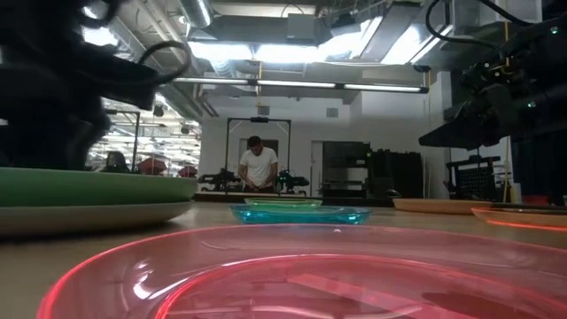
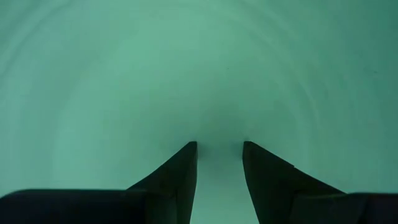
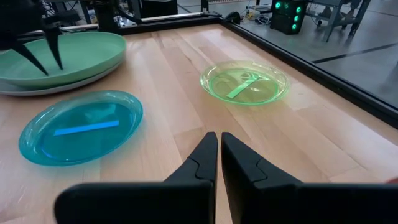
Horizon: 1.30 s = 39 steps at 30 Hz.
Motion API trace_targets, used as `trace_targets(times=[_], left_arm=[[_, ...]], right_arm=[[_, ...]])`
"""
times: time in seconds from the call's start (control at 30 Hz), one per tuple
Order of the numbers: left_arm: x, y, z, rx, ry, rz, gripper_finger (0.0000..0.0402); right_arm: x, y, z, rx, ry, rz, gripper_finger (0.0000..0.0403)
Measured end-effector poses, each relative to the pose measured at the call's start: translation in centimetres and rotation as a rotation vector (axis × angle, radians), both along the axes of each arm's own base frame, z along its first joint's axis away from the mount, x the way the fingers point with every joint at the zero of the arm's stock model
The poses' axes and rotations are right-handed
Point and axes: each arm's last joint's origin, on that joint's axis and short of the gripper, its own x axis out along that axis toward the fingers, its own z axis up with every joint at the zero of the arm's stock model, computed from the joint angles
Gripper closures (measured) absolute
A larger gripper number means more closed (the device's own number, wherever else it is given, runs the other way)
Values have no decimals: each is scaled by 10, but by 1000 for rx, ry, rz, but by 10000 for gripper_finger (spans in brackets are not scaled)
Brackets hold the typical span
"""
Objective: Stack plastic plates
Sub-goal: Stack the green plate on top of gray plate, then stack the brown plate on top of green plate
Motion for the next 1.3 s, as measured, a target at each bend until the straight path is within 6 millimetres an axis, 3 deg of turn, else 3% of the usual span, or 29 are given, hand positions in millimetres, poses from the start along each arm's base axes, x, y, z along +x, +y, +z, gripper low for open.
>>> trace_targets(times=[0.5,0.97,1.13,1.3], left_arm=[[20,57,-1,191,27,-79,278],[33,113,-1,245,46,-57,278],[31,115,8,246,26,-57,278],[24,104,39,266,-100,-93,278]], right_arm=[[-1,0,-2,8,20,-2,388],[-1,0,-2,9,20,-2,388],[-1,0,-2,5,21,-2,388],[-1,-1,-2,-17,26,-34,388]])
